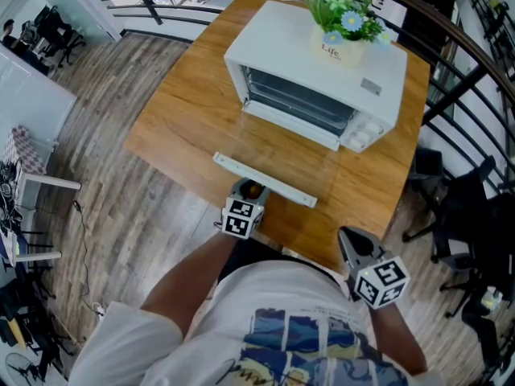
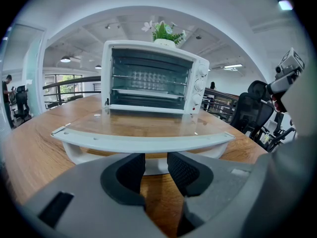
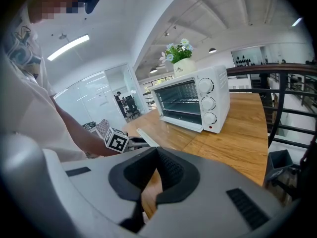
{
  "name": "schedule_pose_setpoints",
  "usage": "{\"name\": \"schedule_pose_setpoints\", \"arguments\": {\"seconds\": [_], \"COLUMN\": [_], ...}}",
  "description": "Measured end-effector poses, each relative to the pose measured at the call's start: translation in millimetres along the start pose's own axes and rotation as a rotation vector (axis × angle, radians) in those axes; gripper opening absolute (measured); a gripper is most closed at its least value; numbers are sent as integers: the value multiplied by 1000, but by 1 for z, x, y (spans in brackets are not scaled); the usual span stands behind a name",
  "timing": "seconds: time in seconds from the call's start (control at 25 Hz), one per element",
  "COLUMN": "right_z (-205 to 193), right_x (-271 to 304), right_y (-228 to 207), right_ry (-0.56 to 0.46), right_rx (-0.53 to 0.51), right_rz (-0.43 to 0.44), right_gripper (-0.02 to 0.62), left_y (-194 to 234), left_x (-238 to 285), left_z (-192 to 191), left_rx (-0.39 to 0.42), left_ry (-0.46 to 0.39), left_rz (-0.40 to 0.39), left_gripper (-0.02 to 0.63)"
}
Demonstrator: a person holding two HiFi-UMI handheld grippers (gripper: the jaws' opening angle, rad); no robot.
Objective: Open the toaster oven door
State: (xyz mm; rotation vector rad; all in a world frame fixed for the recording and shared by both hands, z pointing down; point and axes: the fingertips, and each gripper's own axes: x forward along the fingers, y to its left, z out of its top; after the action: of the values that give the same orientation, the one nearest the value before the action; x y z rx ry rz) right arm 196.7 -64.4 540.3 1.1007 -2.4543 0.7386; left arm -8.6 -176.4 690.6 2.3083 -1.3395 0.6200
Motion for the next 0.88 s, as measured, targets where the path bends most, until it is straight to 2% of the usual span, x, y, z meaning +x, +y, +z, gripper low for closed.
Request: {"name": "schedule_pose_setpoints", "arguments": {"seconds": [0.88], "right_z": [-2], "right_x": [-3], "right_y": [4], "right_ry": [5], "right_rx": [-11], "right_rz": [0], "right_gripper": [1], "left_y": [-1], "left_x": [-1], "left_z": [0], "left_rx": [-1], "left_ry": [-2], "left_rz": [-2], "left_gripper": [127]}}
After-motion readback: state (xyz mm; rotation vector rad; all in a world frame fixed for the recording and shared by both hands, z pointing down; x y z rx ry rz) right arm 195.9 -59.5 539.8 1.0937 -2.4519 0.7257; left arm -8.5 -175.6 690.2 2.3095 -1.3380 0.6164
